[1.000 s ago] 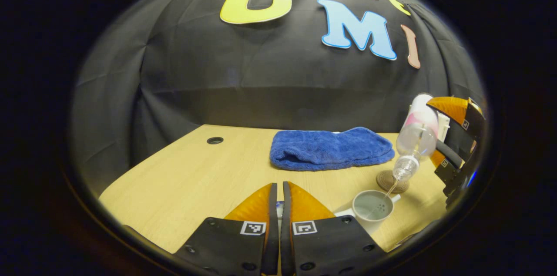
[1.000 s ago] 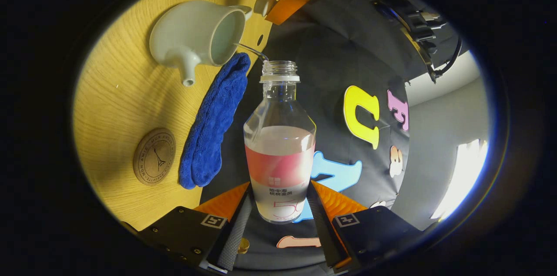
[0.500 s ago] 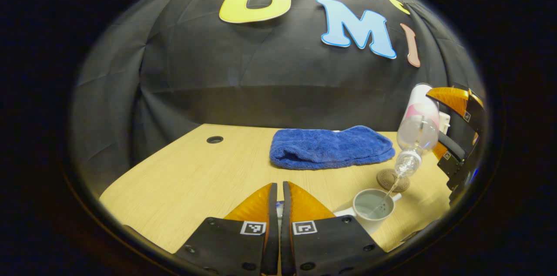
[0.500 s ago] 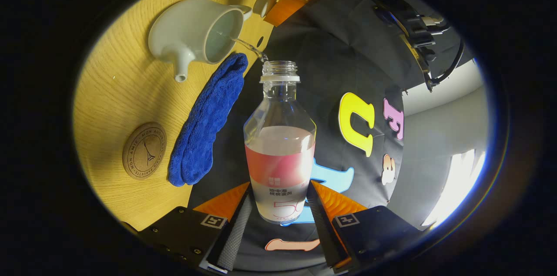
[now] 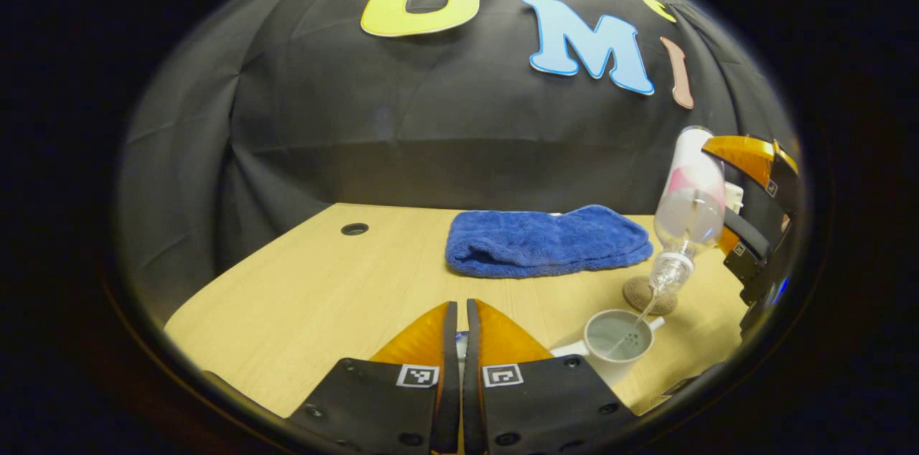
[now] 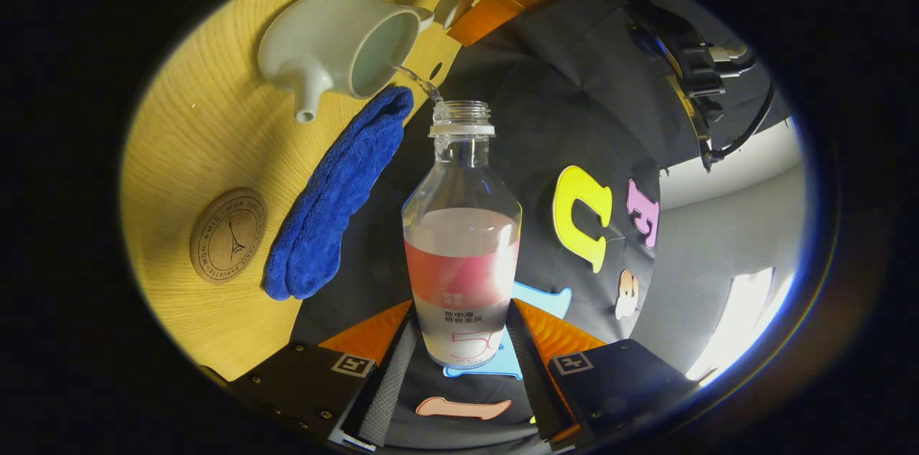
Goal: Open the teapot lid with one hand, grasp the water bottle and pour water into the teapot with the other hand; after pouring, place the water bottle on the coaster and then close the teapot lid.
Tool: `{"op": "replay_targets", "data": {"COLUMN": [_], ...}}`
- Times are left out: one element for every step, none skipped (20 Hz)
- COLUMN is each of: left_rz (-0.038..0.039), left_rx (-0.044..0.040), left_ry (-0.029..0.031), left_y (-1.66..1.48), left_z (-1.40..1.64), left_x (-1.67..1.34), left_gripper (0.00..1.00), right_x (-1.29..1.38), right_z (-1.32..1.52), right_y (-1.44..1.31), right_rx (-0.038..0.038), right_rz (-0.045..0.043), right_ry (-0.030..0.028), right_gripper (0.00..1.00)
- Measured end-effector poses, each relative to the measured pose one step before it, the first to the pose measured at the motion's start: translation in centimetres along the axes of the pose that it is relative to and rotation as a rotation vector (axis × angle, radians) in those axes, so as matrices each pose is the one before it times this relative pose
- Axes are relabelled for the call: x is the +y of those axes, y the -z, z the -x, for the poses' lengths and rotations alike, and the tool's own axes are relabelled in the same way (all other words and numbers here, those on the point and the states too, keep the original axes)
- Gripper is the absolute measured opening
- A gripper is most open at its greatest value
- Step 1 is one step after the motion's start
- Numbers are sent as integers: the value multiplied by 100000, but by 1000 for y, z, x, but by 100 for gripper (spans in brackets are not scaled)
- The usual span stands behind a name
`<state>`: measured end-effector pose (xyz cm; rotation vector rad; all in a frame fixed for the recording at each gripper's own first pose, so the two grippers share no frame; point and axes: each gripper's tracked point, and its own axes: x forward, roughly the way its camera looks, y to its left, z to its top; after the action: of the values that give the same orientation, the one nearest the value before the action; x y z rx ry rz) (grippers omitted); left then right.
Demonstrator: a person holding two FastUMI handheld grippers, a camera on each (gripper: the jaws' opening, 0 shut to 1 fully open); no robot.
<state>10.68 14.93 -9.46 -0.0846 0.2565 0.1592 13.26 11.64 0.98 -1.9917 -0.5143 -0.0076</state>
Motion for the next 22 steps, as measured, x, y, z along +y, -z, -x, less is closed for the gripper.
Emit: {"op": "replay_targets", "data": {"left_rz": [-81, -45, -111, -123, -27, 55, -16, -32, -4, -16, -36, -22, -55, -69, -27, -29, -34, 1, -40, -7, -41, 11], "left_rx": [44, 93, 151, 95, 71, -8, 32, 15, 47, 19, 30, 21, 68, 64, 53, 46, 26, -50, -18, 32, 30, 23], "left_ry": [-34, 27, 36, -149, -3, 54, 40, -75, -37, -64, -76, 33, 10, 15, 10, -24, 0, -108, -20, -113, -17, 20], "left_y": [126, 14, -7, 26, 79, -105, 100, -42, 91, -18, 45, -131, 72, 14, 136, -89, 4, -70, 125, -49, -32, -118], "left_z": [-19, -11, 37, 9, 3, -46, -3, -63, 1, -27, 84, 43, -6, -106, 3, 45, 80, -31, -96, -71, 90, 45], "left_x": [2, -6, -53, 24, 7, -74, -10, 75, -28, -17, 52, 54, -33, -20, -21, 31, 12, 19, -10, -4, 29, 9], "left_gripper": [9, 9, 9, 9, 9, 8, 9, 9, 9, 9, 9, 9, 9, 9, 9, 9, 9, 8, 9, 9, 9, 9], "right_x": [-107, -66, -142, -156, 17, -36, -52, -95, 12, 3, 69, 179, 9, -124, 22, 65, 27, 73, 67, 15, 68, -84], "right_z": [74, -85, -164, -62, 48, 65, 70, -56, 35, -19, 39, -84, -68, -9, -53, 19, 13, -58, 37, -26, 26, 21], "right_y": [-177, -76, -184, -112, -60, -128, -126, -197, -114, -165, -141, -90, -46, -70, -31, -107, -54, -110, -4, -19, -21, -74], "right_rx": [-304, -389, -653, -415, -437, -709, -666, -687, -567, -584, -516, -261, -134, -156, -254, -374, -359, -447, -93, -88, -53, -96], "right_rz": [754, 828, 1086, 1110, 637, 475, 672, 852, 955, 750, 387, -74, 239, 771, 685, 408, 329, 251, 275, -26, -202, 191], "right_ry": [231, 547, 364, 557, 134, 85, 64, 228, 171, 158, -140, -407, 160, 180, 219, 61, 96, -533, -77, -131, -143, 184], "right_gripper": [75, 75, 75, 75, 75, 75, 75, 75, 75, 75, 75, 75, 75, 75, 75, 75, 75, 75, 75, 75, 75, 75]}}
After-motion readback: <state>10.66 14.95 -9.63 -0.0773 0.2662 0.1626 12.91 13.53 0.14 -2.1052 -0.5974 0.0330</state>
